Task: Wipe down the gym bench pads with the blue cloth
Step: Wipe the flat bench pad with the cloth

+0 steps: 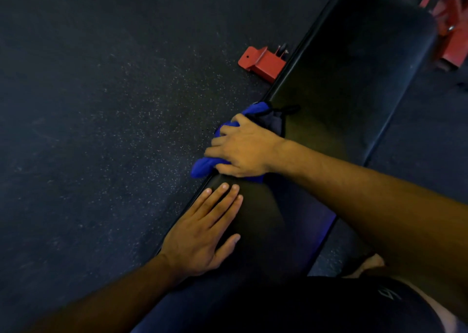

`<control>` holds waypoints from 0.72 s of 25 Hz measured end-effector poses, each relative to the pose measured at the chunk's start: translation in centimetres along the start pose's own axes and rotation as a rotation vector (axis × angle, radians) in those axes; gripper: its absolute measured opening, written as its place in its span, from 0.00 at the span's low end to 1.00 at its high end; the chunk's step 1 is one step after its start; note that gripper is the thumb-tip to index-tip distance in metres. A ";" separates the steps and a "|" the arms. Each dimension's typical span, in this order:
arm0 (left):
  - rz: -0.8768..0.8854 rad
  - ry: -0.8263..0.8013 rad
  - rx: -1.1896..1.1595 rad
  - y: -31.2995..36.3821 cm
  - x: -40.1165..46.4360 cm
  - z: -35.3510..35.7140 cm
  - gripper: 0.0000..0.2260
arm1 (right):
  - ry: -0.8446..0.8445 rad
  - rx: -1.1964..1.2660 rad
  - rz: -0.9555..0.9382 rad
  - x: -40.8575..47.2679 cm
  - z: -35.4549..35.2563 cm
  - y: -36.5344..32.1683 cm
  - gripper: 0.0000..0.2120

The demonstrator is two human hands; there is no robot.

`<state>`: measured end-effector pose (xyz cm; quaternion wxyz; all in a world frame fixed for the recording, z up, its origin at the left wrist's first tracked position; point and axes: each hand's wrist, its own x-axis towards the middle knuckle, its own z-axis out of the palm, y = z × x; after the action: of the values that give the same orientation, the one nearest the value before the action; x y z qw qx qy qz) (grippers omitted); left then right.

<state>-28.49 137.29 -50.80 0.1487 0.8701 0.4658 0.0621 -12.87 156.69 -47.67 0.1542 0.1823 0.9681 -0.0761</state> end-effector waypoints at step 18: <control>-0.010 -0.040 0.037 -0.1 0.2 0.1 0.31 | 0.194 0.078 0.551 -16.8 4.8 -4.1 0.28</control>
<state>-28.38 137.51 -50.91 0.1420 0.8713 0.4684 0.0353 1.80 146.39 -46.31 0.0685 0.4506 0.8887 -0.0506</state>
